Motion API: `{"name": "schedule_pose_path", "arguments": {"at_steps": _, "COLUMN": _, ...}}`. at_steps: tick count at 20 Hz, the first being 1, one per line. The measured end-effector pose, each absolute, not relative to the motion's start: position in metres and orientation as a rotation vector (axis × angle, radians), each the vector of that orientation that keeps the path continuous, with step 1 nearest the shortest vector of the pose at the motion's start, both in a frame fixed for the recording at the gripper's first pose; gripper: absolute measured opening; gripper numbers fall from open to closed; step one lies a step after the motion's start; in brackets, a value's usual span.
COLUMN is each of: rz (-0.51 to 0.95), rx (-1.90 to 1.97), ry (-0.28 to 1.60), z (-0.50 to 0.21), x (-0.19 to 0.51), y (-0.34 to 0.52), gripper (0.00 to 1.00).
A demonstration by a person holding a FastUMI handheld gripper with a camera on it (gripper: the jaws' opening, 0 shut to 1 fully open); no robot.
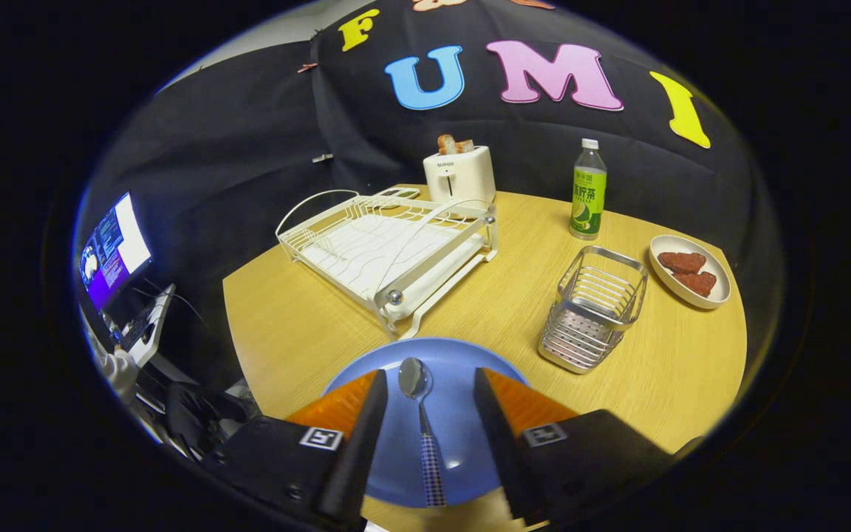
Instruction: Take the plate from the dish rack, then take the spoon from the basket and place it into the plate.
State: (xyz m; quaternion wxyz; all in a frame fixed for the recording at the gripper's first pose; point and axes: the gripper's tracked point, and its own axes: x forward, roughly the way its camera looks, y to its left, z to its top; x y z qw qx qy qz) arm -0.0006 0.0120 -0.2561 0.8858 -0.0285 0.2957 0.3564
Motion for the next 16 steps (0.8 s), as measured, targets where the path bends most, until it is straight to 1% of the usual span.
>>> {"name": "schedule_pose_path", "arguments": {"at_steps": 1, "rz": 0.725, "rx": -0.051, "ry": 0.612, "z": -0.252, "x": 0.001, "y": 0.01, "gripper": 0.91}}
{"name": "schedule_pose_path", "arguments": {"at_steps": 4, "rz": 0.65, "rx": -0.034, "ry": 0.587, "z": -0.227, "x": 0.012, "y": -0.003, "gripper": 0.99}}
{"name": "schedule_pose_path", "arguments": {"at_steps": 8, "rz": 0.508, "rx": -0.017, "ry": 0.481, "z": -0.175, "x": 0.03, "y": -0.018, "gripper": 0.98}}
{"name": "schedule_pose_path", "arguments": {"at_steps": 12, "rz": 0.326, "rx": 0.001, "ry": 0.37, "z": -0.122, "x": 0.048, "y": -0.034, "gripper": 0.98}}
{"name": "schedule_pose_path", "arguments": {"at_steps": 16, "rz": 0.186, "rx": -0.006, "ry": 0.278, "z": -0.076, "x": 0.049, "y": -0.048, "gripper": 0.98}}
